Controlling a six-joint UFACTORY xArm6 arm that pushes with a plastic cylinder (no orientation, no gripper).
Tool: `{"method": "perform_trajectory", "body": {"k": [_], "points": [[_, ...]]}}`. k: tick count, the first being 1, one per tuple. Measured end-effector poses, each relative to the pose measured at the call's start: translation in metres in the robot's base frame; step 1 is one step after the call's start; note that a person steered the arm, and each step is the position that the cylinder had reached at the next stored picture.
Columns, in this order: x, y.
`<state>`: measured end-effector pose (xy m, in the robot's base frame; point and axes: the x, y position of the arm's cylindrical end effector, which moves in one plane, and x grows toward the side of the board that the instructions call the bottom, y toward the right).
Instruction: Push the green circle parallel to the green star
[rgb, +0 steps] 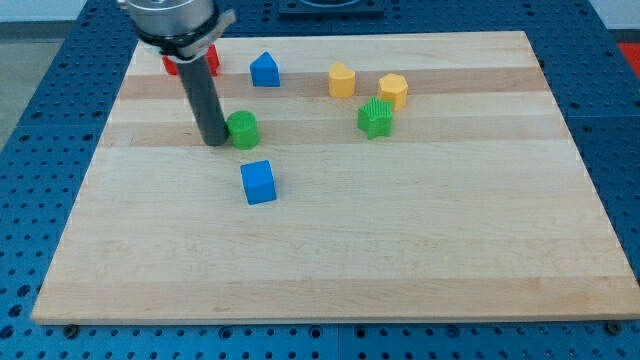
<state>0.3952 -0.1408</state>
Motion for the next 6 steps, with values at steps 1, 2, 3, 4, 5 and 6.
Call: {"method": "perform_trajectory", "body": {"k": [1,2,3,4,5,6], "points": [[-0.012,0.018],[-0.022,0.035],[-0.022,0.057],[-0.022,0.079],[-0.021,0.095],[-0.017,0.112]]}}
